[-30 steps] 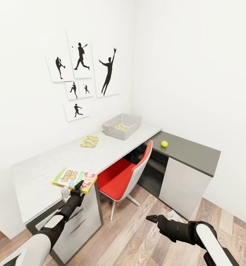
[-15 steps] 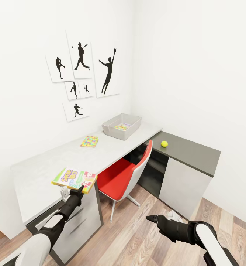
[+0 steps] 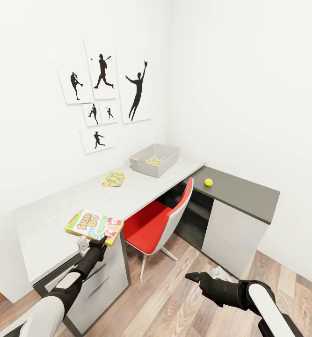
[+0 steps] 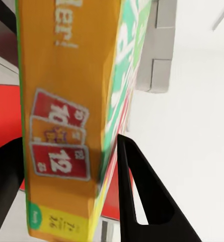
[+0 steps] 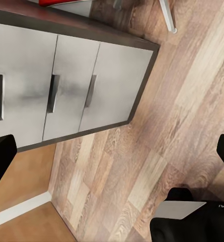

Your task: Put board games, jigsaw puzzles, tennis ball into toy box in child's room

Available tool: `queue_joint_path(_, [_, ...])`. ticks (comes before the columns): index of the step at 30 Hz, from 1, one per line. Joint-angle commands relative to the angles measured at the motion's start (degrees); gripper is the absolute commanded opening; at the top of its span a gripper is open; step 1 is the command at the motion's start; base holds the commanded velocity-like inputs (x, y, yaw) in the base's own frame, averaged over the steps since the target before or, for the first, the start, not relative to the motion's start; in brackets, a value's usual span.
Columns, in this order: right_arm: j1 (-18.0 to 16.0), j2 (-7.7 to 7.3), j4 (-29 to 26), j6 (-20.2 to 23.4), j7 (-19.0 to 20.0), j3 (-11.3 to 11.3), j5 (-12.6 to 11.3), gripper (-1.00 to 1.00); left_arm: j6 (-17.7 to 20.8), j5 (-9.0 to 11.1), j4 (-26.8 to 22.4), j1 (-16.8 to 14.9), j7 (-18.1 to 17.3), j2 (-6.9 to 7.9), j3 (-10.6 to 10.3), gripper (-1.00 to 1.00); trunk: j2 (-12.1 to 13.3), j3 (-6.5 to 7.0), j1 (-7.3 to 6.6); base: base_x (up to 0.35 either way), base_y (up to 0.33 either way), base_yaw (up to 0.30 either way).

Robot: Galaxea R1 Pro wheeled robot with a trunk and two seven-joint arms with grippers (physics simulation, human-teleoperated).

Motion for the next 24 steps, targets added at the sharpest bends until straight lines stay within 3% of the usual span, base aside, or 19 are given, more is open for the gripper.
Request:
queue_joint_path(1, [0.0, -0.04, -0.1, 0.0, -0.6, 0.1, -0.6, 1.0, 0.5, 0.3, 0.1, 0.0, -0.1, 0.01, 0.0, -1.0, 0.0, -0.06, 0.0, 0.0, 0.0, 0.0])
queue_joint_path(5, [0.0, -0.04, -0.1, 0.0, -0.6, 0.1, -0.6, 1.0, 0.6, 0.3, -0.3, 0.0, -0.7, 0.01, -0.1, -1.0, 0.0, -0.06, 0.0, 0.0, 0.0, 0.0])
queue_joint_path(7, [0.0, -0.09, -0.1, 0.0, -0.6, 0.1, -0.6, 1.0, 1.1, 0.2, -1.3, 0.0, -2.6, -0.04, -0.2, -1.0, 0.0, -0.06, 0.0, 0.0, 0.0, 0.0])
queue_joint_path(11, [0.0, -0.21, -0.1, 0.0, -0.6, 0.1, -0.6, 1.0, 4.6, -0.1, -3.0, 0.0, -3.9, -0.07, -0.4, -1.0, 0.0, -0.06, 0.0, 0.0, 0.0, 0.0])
queue_joint_path(13, [0.0, -0.28, -0.1, 0.0, -0.6, 0.1, -0.6, 1.0, 9.3, -0.2, -7.1, 0.2, -4.3, -0.2, -0.6, -1.0, 0.0, -0.06, 0.0, 0.0, 0.0, 0.0])
queue_joint_path(14, [0.0, -0.29, -0.1, 0.0, -0.6, 0.1, -0.6, 1.0, 9.8, -0.3, -8.7, 0.3, -4.3, -0.27, -1.0, -1.0, 0.0, -0.06, 0.0, 0.0, 0.0, 0.0])
queue_joint_path(17, [0.0, -0.3, -0.1, 0.0, -0.6, 0.1, -0.6, 1.0, 10.6, -0.2, -12.2, 0.5, -4.4, -0.15, -5.2, -1.0, 0.0, -0.06, 0.0, 0.0, 0.0, 0.0])
queue_joint_path(18, [0.0, -0.32, -0.1, 0.0, -0.6, 0.1, -0.6, 1.0, 10.8, -0.2, -12.9, 0.5, -4.5, -0.05, -7.5, -1.0, 0.0, -0.06, 0.0, 0.0, 0.0, 0.0])
queue_joint_path(19, [0.0, -0.37, -0.1, 0.0, -0.6, 0.1, -0.6, 1.0, 12.3, -0.2, -13.9, 0.6, -4.6, 0.07, -10.4, -1.0, 0.0, -0.06, 0.0, 0.0, 0.0, 0.0])
queue_joint_path(20, [0.0, -0.41, -0.1, 0.0, -0.6, 0.1, -0.6, 1.0, 15.2, -0.2, -15.0, 0.6, -4.6, 0.11, -11.7, -1.0, 0.0, -0.06, 0.0, 0.0, 0.0, 0.0])
queue_joint_path(22, [0.0, -0.5, -0.1, 0.0, -0.6, 0.1, -0.6, 1.0, 23.9, -0.5, -19.0, 0.6, -4.3, 0.25, -13.0, -1.0, 0.0, -0.06, 0.0, 0.0, 0.0, 0.0])
queue_joint_path(23, [0.0, -0.54, -0.1, 0.0, -0.6, 0.1, -0.6, 1.0, 30.0, -0.8, -23.6, 0.6, -3.9, 1.0, -13.6, -1.0, 0.0, -0.06, 0.0, 0.0, 0.0, 0.0])
queue_joint_path(24, [0.0, -0.53, -0.2, 0.0, -0.6, 0.1, -0.6, 1.0, 33.6, -1.3, -26.9, 0.6, -3.5, 2.07, -14.1, -1.0, 0.0, -0.06, 0.0, 0.0, 0.0, 0.0])
